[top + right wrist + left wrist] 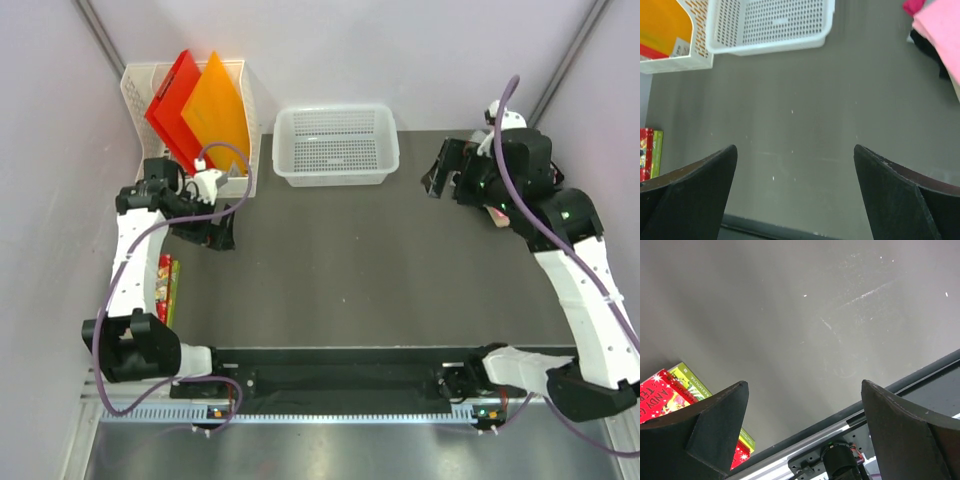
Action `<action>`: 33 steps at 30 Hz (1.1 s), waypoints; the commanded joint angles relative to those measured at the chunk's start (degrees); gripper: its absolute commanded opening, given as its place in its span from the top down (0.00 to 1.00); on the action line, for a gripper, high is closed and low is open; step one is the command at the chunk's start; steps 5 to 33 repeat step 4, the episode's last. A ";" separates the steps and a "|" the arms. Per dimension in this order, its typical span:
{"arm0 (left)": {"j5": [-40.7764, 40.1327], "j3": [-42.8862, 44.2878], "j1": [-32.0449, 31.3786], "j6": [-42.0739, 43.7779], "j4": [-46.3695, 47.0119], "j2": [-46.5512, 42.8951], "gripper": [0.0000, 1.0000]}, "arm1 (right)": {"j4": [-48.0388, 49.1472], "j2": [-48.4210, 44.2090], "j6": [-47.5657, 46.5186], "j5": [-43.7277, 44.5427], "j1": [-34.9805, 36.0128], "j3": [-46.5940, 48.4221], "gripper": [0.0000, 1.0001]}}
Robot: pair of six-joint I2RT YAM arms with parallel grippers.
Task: Fold and stack the t-shirts
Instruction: Put the neatly folded tshirt into the corner of the board with the right arm
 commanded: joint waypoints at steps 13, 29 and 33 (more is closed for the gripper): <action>1.74 -0.34 1.01 0.75 1.63 -2.21 0.01 | -4.85 -6.39 2.91 2.81 1.43 -1.92 0.00; 1.74 -0.34 1.01 0.75 1.63 -2.21 0.01 | -4.85 -6.39 2.91 2.81 1.43 -1.92 0.00; 1.74 -0.34 1.01 0.75 1.63 -2.21 0.01 | -4.85 -6.39 2.91 2.81 1.43 -1.92 0.00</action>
